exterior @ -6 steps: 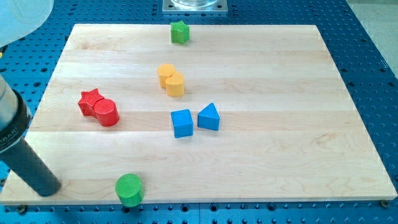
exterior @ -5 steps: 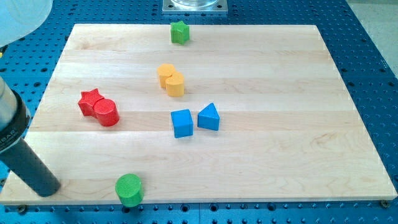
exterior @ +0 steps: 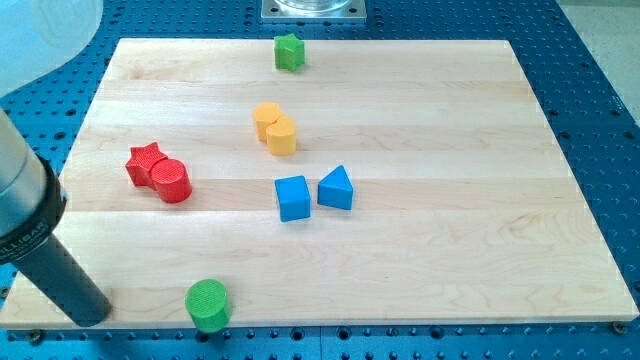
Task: Move the green circle to the bottom center
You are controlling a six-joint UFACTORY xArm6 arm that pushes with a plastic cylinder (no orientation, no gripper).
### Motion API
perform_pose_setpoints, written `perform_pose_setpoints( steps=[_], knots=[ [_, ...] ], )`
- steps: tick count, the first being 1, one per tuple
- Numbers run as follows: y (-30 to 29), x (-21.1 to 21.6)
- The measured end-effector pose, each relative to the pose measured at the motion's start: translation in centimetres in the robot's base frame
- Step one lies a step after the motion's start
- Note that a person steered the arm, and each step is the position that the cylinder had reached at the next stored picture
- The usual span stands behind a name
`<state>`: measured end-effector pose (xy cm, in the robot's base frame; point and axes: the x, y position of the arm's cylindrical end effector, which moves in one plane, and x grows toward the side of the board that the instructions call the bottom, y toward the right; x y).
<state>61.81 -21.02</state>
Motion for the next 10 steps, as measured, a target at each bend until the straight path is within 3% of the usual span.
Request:
perform_pose_setpoints(
  steps=[8,10],
  knots=[
    [7.1,0.0],
    [12.1,0.1]
  ],
)
